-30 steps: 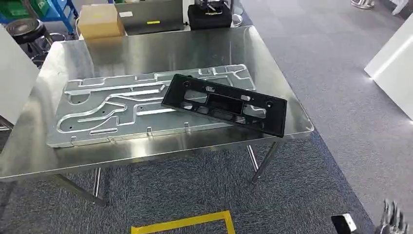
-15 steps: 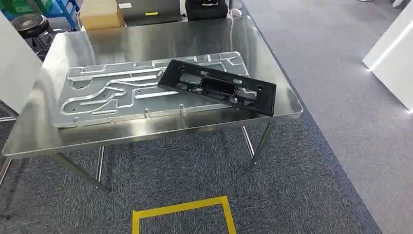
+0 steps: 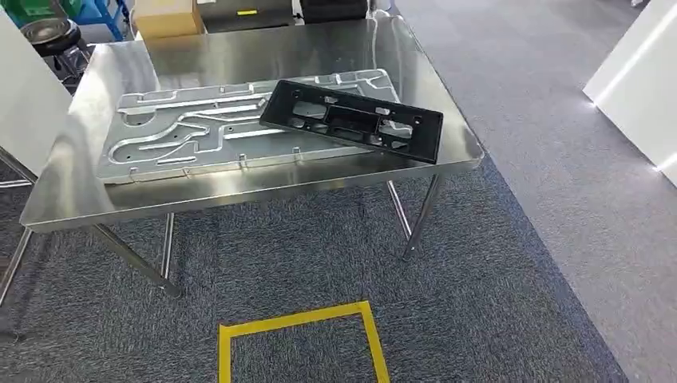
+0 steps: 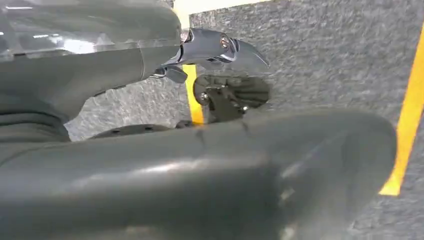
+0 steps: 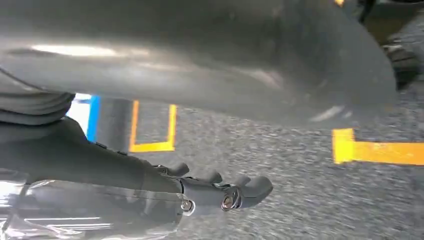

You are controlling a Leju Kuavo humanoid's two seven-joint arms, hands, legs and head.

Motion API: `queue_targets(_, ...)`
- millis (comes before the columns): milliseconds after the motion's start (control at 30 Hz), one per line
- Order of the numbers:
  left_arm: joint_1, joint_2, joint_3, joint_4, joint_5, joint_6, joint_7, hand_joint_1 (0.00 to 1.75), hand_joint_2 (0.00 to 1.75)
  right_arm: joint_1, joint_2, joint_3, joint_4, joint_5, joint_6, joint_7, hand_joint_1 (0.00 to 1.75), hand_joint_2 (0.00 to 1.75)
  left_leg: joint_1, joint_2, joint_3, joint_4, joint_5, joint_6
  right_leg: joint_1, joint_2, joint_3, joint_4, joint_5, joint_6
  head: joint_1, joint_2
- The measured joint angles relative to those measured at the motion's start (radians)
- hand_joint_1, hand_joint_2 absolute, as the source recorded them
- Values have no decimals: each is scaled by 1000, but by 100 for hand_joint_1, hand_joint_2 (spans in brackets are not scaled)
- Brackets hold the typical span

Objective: Take the parts from the cabinet and place them on the table.

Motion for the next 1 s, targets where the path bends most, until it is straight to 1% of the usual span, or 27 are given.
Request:
queue_targets(67, 3, 0, -12, 0, -8, -10, 0, 0, 0, 0, 2, -7, 4, -6, -2, -12, 0, 0, 0, 0, -3, -3, 16, -16, -1, -1, -11, -2, 17, -17, 0, 0)
queue_targets(100, 5, 4, -16, 0, -9, -12, 0, 0, 0, -1, 5, -11, 8, -6, -2, -13, 0, 0, 7, -5, -11, 13, -9, -19, -3, -10, -20, -4, 30, -26, 0, 0)
queue_targets(133, 7, 4, -18, 0, -9, -12, -1, 0, 0, -2, 6, -13, 9, -7, -2, -13, 0, 0, 6, -5, -28, 52, -68, -20, -3, -9, -34, -4, 40, -36, 0, 0)
queue_targets(167, 8, 4, -18, 0, -9, -13, 0, 0, 0, -2, 6, -15, 10, -8, -3, -14, 0, 0, 8, -5, -48, 121, -135, -22, 0, -9, -50, -2, 51, -40, 0, 0)
queue_targets(200, 9, 5, -20, 0, -10, -13, 0, 0, 0, -2, 6, -16, 10, -8, -2, -14, 0, 0, 8, -5, -67, 195, -188, -25, 2, -10, -65, 1, 62, -41, 0, 0)
queue_targets(233, 9, 6, -22, 0, -11, -13, 0, 0, 0, -1, 6, -17, 11, -9, -2, -14, 0, 0, 8, -5, -79, 269, -223, -27, 4, -12, -83, 3, 73, -42, 0, 0)
queue_targets(267, 10, 6, -24, 0, -14, -14, 0, 0, 0, -1, 6, -17, 12, -9, -2, -17, 0, 0, 8, -5, -79, 311, -226, -28, 6, -13, -100, 8, 83, -42, 0, 0)
queue_targets(300, 11, 6, -26, 0, -19, -16, 0, 0, 0, -1, 6, -18, 14, -11, -2, -23, 0, 0, 8, -5, -61, 314, -199, -28, 7, -13, -119, 13, 93, -40, 0, 0)
queue_targets(333, 11, 8, -30, 0, -23, -17, -1, 0, 0, -1, 8, -18, 15, -12, -2, -28, 0, 0, 8, -5, -26, 280, -159, -27, 7, -13, -136, 20, 101, -39, 0, 0)
queue_targets(367, 12, 14, -34, 0, -23, -21, -3, 0, 0, -2, 13, -18, 18, -12, -6, -29, 0, 0, 8, -5, 28, 209, -121, -24, 7, -13, -154, 29, 108, -37, 0, 0)
queue_targets(400, 11, 21, -35, 0, -19, -22, -6, 0, 0, -4, 17, -18, 19, -9, -10, -32, 0, 0, 7, -5, 95, 116, -106, -18, 7, -12, -169, 38, 115, -34, 0, 0)
queue_targets(433, 9, 29, -35, 0, -13, -23, -8, 0, 0, -7, 23, -18, 21, -4, -13, -33, 0, 0, 4, -5, 153, 22, -144, -10, 8, -12, -178, 47, 121, -30, 0, 0)
queue_targets(467, 9, 37, -35, 0, -7, -23, -10, 0, 0, -9, 27, -18, 24, 1, -20, -31, 0, 0, -1, -5, 181, -32, -160, -5, 10, -13, -183, 52, 128, -23, 0, 0)
queue_targets(567, 13, 51, -35, 0, -6, -22, -11, 0, 0, -14, 31, -18, 29, 3, -23, -22, 0, 0, -6, -5, 163, -26, -144, 15, 7, -15, -184, 44, 154, -5, 0, 0)
queue_targets(600, 16, 55, -35, 0, -9, -22, -12, 0, 0, -14, 31, -18, 29, 1, -22, -22, 0, 0, 3, 1, 152, -34, -124, 25, 4, -11, -190, 52, 146, 2, 0, 0)
queue_targets(633, 14, 59, -35, 0, -12, -21, -13, 0, 0, -15, 31, -18, 29, 1, -19, -24, 0, 0, 2, 2, 139, -34, -114, 31, 2, -6, -201, 73, 100, 8, 0, 0)
queue_targets(667, 12, 63, -36, 0, -16, -20, -15, 0, 0, -17, 31, -18, 31, 1, -16, -24, 0, 0, 2, 2, 125, -33, -102, 39, 1, -6, -216, 126, 30, 11, 0, 0)
queue_targets(700, 12, 64, -37, 0, -18, -20, -18, 0, 0, -17, 32, -18, 33, -2, -13, -32, 0, 0, 2, 2, 109, -33, -90, 39, -1, -5, -233, 199, -34, 17, 0, 0)
queue_targets(733, 12, 65, -38, 0, -23, -20, -18, 0, 0, -18, 32, -18, 34, -5, -10, -37, 0, 0, 2, 2, 94, -33, -78, 38, -2, -5, -247, 271, -75, 21, 0, 0)
queue_targets(767, 12, 67, -40, 0, -27, -20, -19, 0, 0, -19, 32, -18, 34, -10, -5, -45, 0, 0, 1, 2, 76, -30, -65, 37, -4, -5, -253, 331, -84, 25, 0, 0)
queue_targets(800, 12, 68, -42, 0, -30, -20, -19, 0, 0, -20, 32, -18, 34, -14, -3, -51, 0, 0, 1, 2, 64, -27, -55, 34, -6, -5, -245, 350, -64, 27, 0, 0)
queue_targets(833, 11, 68, -43, 0, -35, -19, -19, 0, 0, -20, 32, -18, 34, -19, -3, -58, 0, 0, 2, 3, 43, -22, -44, 32, -7, -5, -212, 328, -19, 28, 0, 0)
queue_targets(867, 10, 68, -43, 0, -35, -19, -19, 0, 0, -21, 32, -18, 34, -20, -3, -62, 0, 0, 3, 3, 25, -16, -34, 28, -9, -5, -163, 271, 21, 27, 0, 0)
queue_targets(900, 8, 68, -43, 0, -34, -19, -19, 0, 0, -22, 32, -18, 34, -20, -3, -64, 0, 0, 3, 2, 10, -9, -26, 25, -10, -5, -97, 183, 38, 24, 0, 0)
queue_targets(933, 6, 68, -43, 0, -29, -19, -19, 0, 0, -26, 32, -18, 34, -18, -2, -64, 0, 0, 2, 2, 2, -5, -20, 20, -10, -4, -26, 91, 21, 19, 0, 0)
queue_targets(967, 5, 68, -43, 0, -24, -19, -21, 0, 0, -29, 32, -18, 34, -16, -1, -64, 0, 0, -2, 1, -7, 4, -16, 14, -3, -3, 18, 9, -4, 12, 0, 0)
queue_targets(1000, 5, 68, -43, 0, -21, -20, -26, 0, 0, -29, 32, -18, 35, -9, 1, -60, 0, 0, -2, 2, -10, 4, -6, 7, -2, -3, 21, -8, -17, 1, 0, 0)
